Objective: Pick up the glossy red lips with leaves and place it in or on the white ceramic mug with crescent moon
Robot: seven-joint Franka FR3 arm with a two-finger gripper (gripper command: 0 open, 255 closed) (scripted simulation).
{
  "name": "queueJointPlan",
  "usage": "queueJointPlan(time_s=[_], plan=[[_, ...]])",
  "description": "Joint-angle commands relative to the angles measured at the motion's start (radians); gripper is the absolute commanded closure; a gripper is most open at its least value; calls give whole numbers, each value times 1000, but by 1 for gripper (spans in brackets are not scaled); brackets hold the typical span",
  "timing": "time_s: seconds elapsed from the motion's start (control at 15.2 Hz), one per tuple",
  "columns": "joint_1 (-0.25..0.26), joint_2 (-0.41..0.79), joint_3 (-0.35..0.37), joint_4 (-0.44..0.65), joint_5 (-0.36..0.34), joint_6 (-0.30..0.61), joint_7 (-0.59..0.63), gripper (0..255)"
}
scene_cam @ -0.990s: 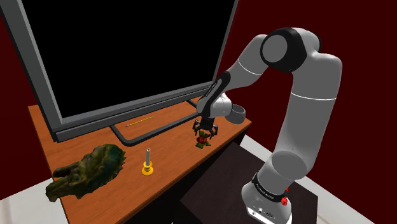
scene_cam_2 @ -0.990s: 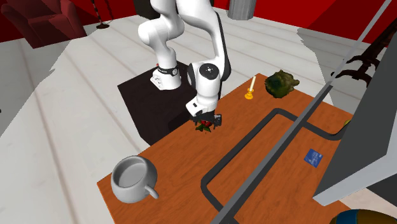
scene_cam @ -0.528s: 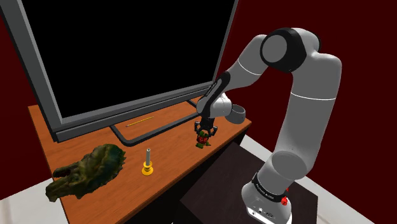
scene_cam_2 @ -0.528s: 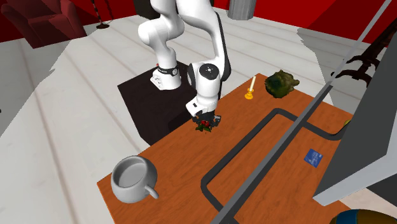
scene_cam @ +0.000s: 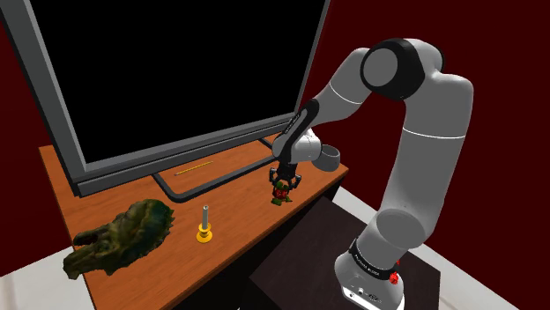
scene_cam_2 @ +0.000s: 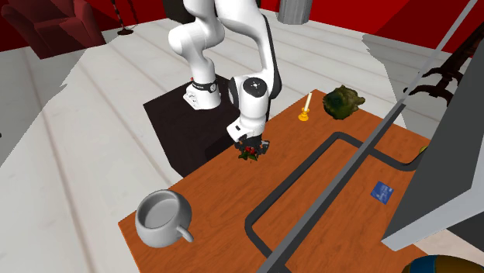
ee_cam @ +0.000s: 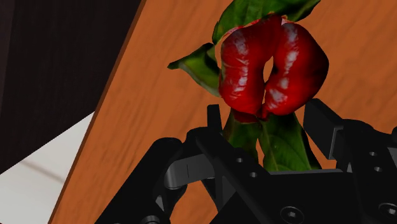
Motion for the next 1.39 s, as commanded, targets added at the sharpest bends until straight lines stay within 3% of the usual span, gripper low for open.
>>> queueJointPlan(time_s=[0.0, 1.32], plan=[[4, -15, -8, -2, -10, -11, 8, 255], [41, -316, -81, -17, -200, -283, 153, 255]])
